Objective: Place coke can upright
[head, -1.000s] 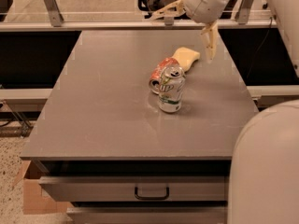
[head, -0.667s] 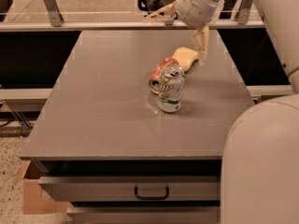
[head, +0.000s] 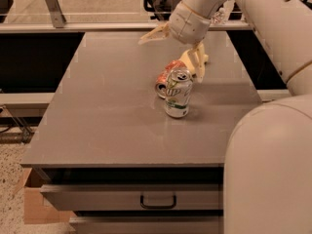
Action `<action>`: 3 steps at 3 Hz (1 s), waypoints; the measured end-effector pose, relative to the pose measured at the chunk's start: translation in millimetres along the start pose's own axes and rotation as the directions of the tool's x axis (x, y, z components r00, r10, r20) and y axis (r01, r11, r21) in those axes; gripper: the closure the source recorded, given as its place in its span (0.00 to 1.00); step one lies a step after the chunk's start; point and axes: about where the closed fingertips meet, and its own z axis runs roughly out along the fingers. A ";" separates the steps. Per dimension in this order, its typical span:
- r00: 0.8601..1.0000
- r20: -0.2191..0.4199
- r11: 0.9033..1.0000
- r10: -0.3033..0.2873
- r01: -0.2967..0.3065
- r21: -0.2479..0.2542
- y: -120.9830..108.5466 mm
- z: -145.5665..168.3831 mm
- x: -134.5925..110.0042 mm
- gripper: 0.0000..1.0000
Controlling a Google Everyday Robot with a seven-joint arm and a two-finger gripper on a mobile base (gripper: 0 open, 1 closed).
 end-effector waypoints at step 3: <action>0.998 0.047 0.989 0.040 -0.033 -0.143 14.9 44.3 -17.1 0.25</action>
Offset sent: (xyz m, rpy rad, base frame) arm -0.0713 -0.0040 -0.0450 -0.1630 0.2599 0.0859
